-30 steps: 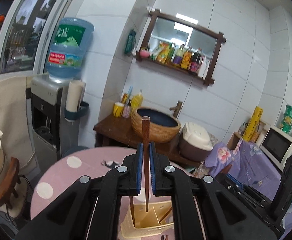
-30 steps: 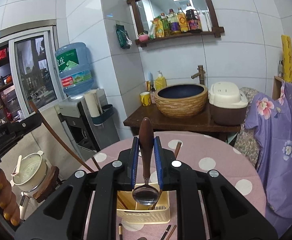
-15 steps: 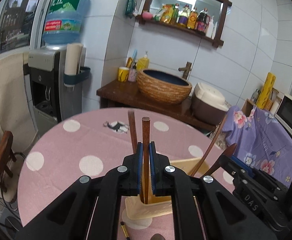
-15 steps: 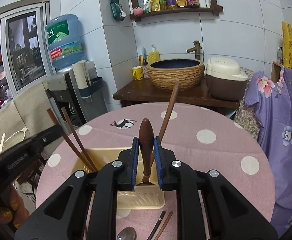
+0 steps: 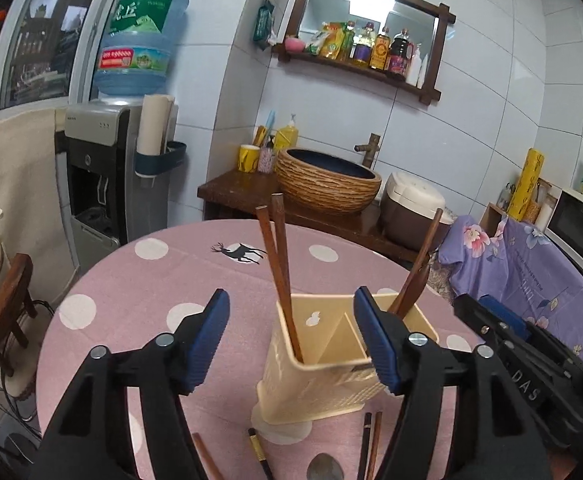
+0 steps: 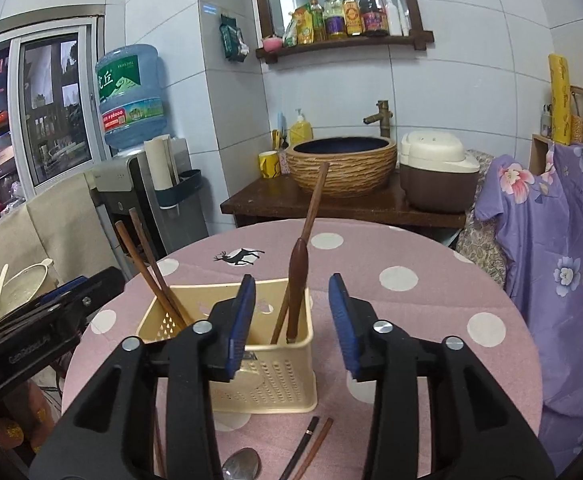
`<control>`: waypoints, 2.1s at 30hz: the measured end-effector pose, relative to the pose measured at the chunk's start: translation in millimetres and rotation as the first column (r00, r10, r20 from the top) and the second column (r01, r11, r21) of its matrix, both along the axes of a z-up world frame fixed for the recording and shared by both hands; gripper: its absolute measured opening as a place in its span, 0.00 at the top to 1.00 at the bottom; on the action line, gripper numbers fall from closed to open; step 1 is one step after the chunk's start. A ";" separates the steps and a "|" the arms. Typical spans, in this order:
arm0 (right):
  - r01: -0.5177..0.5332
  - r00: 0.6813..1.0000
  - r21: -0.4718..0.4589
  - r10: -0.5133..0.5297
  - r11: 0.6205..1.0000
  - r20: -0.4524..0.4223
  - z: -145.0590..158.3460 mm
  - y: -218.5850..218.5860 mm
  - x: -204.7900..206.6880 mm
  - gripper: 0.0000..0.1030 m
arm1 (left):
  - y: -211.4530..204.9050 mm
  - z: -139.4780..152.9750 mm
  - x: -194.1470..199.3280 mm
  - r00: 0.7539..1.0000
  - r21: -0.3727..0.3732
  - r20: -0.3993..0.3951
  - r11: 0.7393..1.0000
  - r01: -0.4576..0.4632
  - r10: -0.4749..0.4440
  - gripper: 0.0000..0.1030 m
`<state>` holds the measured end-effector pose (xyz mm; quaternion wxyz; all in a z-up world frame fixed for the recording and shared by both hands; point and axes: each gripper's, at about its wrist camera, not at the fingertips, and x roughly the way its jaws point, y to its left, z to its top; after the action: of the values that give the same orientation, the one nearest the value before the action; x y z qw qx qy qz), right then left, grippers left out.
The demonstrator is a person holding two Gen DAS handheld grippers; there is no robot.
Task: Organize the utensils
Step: 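Drop the chopstick into the holder with the left gripper while the right gripper lowers the spoon into it, then move both tools back to the chopsticks lying beside the holder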
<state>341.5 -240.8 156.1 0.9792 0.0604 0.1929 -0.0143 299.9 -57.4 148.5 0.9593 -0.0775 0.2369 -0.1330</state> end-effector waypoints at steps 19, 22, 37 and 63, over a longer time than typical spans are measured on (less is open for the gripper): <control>0.005 0.972 -0.011 -0.007 1.000 -0.234 -110.6 -2.1 -68.5 0.41 | 64.3 -119.5 -54.6 0.953 0.023 -0.287 0.996 -0.090 0.093 0.20; 0.016 0.972 -0.025 -0.021 1.000 -0.236 -118.7 -0.6 -76.3 0.37 | 66.9 -128.4 -60.1 0.947 0.062 -0.299 0.993 -0.102 0.116 0.22; 0.037 0.955 0.007 -0.033 0.999 -0.295 -134.6 -5.4 -79.3 0.37 | 28.8 -155.9 -39.5 0.926 0.152 -0.371 0.988 -0.017 0.073 0.60; 0.099 0.855 0.066 -0.051 0.993 -0.516 -163.1 3.0 21.4 0.83 | 23.3 -154.1 -12.0 0.922 0.184 -0.380 0.983 -0.005 0.076 0.77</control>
<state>362.9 -237.8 -7.0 0.8874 0.1063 0.4447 -0.0593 288.0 -34.1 -5.6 0.8995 -0.0201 0.4303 -0.0734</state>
